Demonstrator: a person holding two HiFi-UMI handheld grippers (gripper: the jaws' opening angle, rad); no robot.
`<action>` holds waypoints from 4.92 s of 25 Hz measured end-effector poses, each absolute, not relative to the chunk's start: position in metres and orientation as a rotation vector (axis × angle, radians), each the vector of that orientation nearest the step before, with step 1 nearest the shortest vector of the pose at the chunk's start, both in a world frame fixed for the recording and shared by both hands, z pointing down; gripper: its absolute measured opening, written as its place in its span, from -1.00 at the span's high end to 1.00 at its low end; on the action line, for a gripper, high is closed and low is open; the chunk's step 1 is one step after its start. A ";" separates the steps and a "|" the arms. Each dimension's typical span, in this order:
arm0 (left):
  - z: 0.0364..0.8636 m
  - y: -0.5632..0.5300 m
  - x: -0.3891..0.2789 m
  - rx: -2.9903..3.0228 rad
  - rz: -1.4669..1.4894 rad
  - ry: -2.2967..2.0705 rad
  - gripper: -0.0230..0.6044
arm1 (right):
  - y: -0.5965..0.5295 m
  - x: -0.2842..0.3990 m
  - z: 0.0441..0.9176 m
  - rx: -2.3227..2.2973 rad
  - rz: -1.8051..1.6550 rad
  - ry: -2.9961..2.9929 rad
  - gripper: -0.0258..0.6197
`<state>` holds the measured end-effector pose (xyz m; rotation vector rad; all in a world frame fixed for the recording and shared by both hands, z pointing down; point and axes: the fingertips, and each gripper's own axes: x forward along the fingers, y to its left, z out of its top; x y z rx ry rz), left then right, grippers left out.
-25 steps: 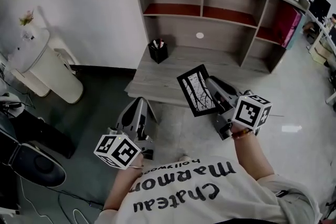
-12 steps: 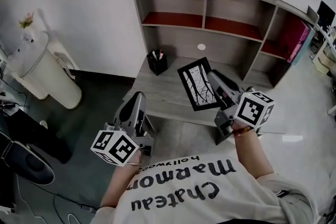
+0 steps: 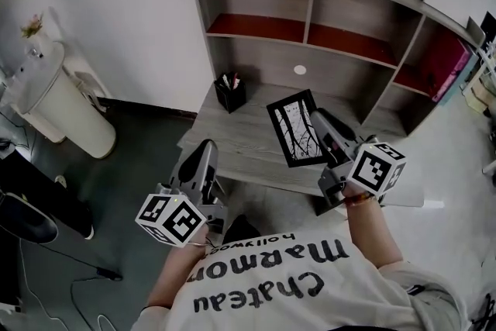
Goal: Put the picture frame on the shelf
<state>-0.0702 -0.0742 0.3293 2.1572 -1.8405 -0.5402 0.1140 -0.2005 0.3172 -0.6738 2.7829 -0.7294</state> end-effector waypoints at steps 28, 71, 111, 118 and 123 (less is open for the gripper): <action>0.297 -0.249 -0.215 2.263 -0.539 -1.703 0.85 | -0.346 -0.009 0.254 -0.802 -0.581 2.681 0.69; 0.362 -0.356 -0.277 2.290 -0.443 -1.443 0.85 | -0.478 -0.078 0.197 -1.194 0.025 2.560 0.67; 0.365 -0.365 -0.272 2.291 -0.447 -1.433 0.85 | -0.517 -0.061 0.226 -1.624 0.002 2.499 0.78; 0.365 -0.367 -0.272 2.291 -0.441 -1.431 0.85 | -0.521 -0.060 0.229 -1.662 -0.003 2.492 0.78; 0.366 -0.369 -0.271 2.291 -0.437 -1.424 0.85 | -0.523 -0.060 0.230 -1.672 -0.015 2.494 0.79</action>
